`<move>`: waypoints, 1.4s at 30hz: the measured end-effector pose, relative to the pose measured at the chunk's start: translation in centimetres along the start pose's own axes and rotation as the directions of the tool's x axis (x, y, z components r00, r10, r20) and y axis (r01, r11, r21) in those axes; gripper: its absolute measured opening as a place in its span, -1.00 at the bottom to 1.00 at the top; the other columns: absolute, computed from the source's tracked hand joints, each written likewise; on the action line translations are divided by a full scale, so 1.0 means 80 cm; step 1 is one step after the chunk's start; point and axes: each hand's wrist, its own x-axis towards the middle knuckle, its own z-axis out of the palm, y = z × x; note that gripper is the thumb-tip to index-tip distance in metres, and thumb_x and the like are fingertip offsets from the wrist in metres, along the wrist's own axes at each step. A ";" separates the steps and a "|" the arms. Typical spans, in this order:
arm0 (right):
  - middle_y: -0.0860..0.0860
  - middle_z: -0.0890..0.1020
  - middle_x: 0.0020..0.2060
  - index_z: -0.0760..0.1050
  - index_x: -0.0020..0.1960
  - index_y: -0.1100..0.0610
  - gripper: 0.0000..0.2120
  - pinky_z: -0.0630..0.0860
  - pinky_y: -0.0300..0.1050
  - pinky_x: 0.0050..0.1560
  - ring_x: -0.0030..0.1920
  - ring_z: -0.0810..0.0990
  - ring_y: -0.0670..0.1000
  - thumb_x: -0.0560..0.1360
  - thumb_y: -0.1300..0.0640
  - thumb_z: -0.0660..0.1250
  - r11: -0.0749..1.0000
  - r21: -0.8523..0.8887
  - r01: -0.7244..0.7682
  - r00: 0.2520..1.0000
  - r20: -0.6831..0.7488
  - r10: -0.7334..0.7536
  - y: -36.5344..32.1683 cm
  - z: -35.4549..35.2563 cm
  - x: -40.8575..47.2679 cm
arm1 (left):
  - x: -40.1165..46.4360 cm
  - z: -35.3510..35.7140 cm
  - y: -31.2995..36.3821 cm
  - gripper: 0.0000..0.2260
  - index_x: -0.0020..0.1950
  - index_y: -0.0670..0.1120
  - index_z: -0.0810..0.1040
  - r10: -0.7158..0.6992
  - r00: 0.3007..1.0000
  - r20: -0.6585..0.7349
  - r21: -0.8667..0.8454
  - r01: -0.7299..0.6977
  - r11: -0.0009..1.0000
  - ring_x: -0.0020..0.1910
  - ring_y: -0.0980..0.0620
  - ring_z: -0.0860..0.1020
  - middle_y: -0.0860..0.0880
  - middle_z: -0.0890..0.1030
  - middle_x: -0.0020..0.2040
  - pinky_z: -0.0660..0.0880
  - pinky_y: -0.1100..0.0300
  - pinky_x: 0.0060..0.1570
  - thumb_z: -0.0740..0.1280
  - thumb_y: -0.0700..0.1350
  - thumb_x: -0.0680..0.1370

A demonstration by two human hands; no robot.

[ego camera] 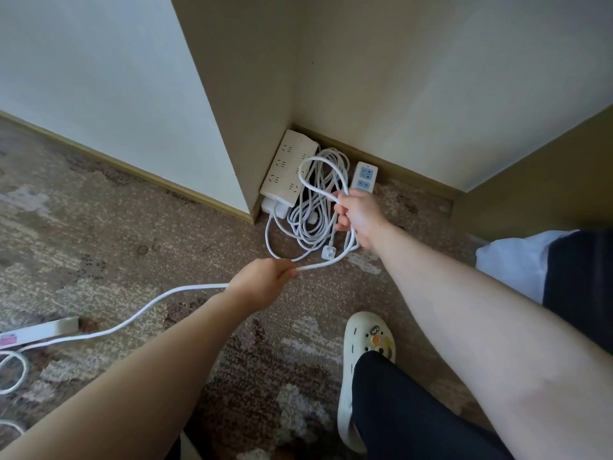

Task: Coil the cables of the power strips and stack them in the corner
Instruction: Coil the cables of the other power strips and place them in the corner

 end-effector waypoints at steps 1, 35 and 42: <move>-0.01 0.40 -0.36 0.54 0.04 0.13 -0.80 0.36 -0.22 -0.47 -0.47 0.30 -0.10 0.68 0.18 0.14 1.000 -0.017 -0.005 1.000 -0.017 0.004 0.000 -0.002 0.001 | -0.001 0.005 0.002 -0.80 -0.01 0.06 0.55 0.011 1.000 0.018 -0.007 -0.011 1.000 -0.36 0.02 0.52 0.05 0.56 -0.31 0.44 0.11 -0.33 0.16 0.07 0.63; 0.01 0.59 -0.14 0.55 -0.09 0.02 -0.77 0.46 -0.19 -0.21 -0.12 0.56 -0.01 0.56 0.31 0.23 0.914 -0.360 0.187 0.933 -0.227 -0.280 -0.002 -0.048 0.010 | -0.056 -0.034 -0.111 -0.82 0.01 0.02 0.60 -0.231 0.973 -0.028 -0.138 0.225 0.965 -0.49 0.12 0.40 0.00 0.53 -0.37 0.30 0.28 -0.50 0.22 0.02 0.62; -0.01 0.52 -0.30 0.50 -0.14 -0.04 -0.86 0.40 -0.14 -0.30 -0.35 0.46 -0.06 0.58 0.14 0.34 0.865 -0.431 0.257 0.957 -0.011 -0.289 -0.003 -0.026 -0.001 | -0.024 -0.055 -0.034 -0.82 -0.08 -0.01 0.62 -0.107 0.981 -0.163 -0.187 0.076 0.979 -0.52 0.11 0.36 0.03 0.51 -0.40 0.31 0.25 -0.52 0.26 0.01 0.61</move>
